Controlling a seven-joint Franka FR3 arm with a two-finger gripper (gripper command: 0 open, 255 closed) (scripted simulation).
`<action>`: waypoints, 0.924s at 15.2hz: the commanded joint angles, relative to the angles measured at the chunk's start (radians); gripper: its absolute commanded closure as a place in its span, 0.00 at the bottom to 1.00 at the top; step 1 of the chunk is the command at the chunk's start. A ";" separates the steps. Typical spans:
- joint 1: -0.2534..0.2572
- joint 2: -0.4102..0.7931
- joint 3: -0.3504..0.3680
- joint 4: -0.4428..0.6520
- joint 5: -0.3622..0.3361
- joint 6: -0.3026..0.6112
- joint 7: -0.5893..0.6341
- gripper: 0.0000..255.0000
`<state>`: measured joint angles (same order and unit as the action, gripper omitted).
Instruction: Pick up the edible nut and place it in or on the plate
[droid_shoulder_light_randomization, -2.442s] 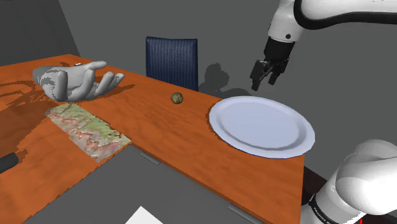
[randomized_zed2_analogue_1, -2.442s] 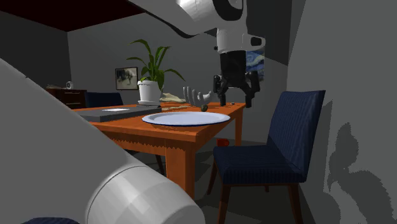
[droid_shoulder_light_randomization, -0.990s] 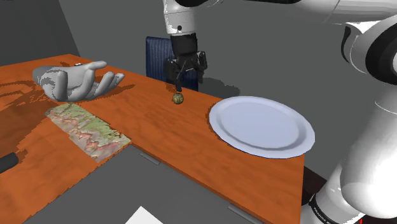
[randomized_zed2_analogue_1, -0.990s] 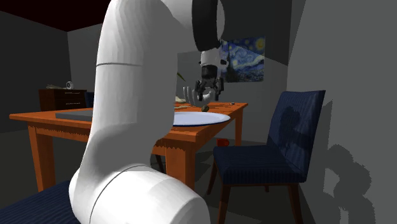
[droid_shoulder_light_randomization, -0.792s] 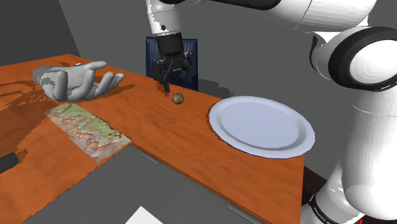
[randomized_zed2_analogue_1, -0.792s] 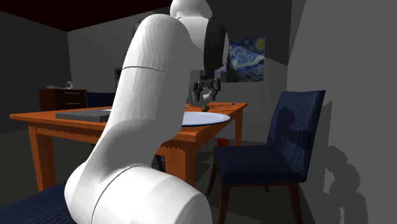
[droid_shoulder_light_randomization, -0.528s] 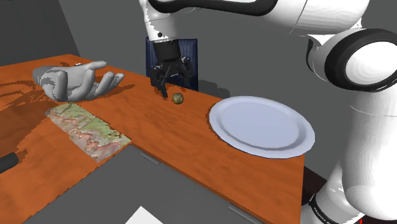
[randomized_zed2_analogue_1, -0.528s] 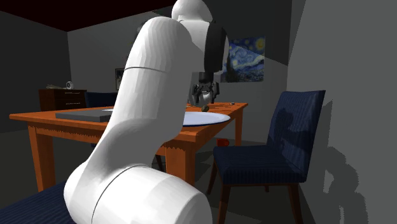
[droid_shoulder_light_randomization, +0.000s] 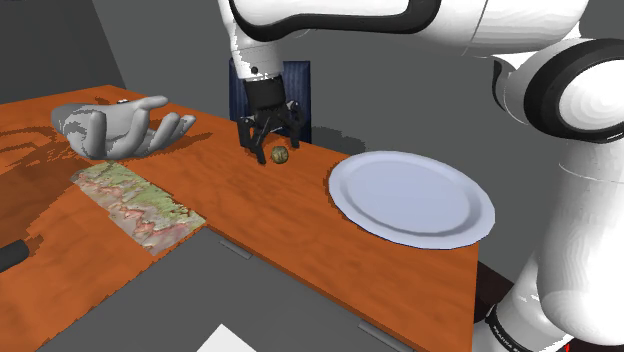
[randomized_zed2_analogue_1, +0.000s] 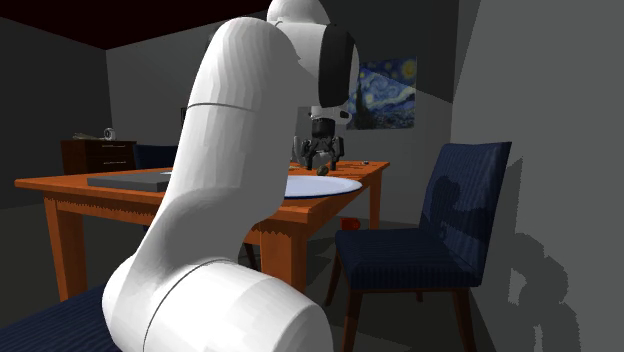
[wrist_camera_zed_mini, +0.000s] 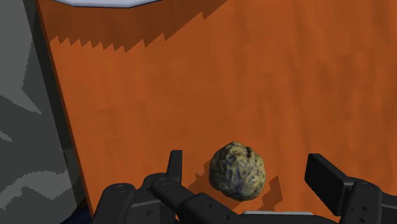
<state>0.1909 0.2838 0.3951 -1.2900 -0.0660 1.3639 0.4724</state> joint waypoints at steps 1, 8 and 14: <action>0.000 0.000 0.000 -0.001 0.000 0.001 0.000 0.00; 0.000 0.000 0.000 -0.001 0.000 0.001 0.000 1.00; 0.002 0.005 0.000 0.020 -0.002 -0.015 0.001 1.00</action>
<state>0.1917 0.2860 0.3952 -1.2809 -0.0668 1.3569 0.4725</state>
